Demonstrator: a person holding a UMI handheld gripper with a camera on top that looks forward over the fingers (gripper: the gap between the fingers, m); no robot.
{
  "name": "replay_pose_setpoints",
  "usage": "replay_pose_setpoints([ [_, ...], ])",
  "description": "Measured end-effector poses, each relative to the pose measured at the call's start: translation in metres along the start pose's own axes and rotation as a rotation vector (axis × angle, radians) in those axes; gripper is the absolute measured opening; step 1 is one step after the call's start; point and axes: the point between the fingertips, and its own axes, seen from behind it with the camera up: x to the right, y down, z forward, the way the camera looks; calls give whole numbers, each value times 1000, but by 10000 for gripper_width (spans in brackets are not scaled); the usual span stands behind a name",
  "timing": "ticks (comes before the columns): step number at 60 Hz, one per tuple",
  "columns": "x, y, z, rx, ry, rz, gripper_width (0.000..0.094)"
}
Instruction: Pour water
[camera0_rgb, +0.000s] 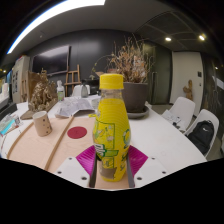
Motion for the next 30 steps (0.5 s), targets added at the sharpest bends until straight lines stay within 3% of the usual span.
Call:
replay_pose_setpoints([
  [10,0,0,1,6,13,1,264],
  [21,5,-21,3,13,98,-60,264],
  [30,1,-82,5,66,189,-232,264],
])
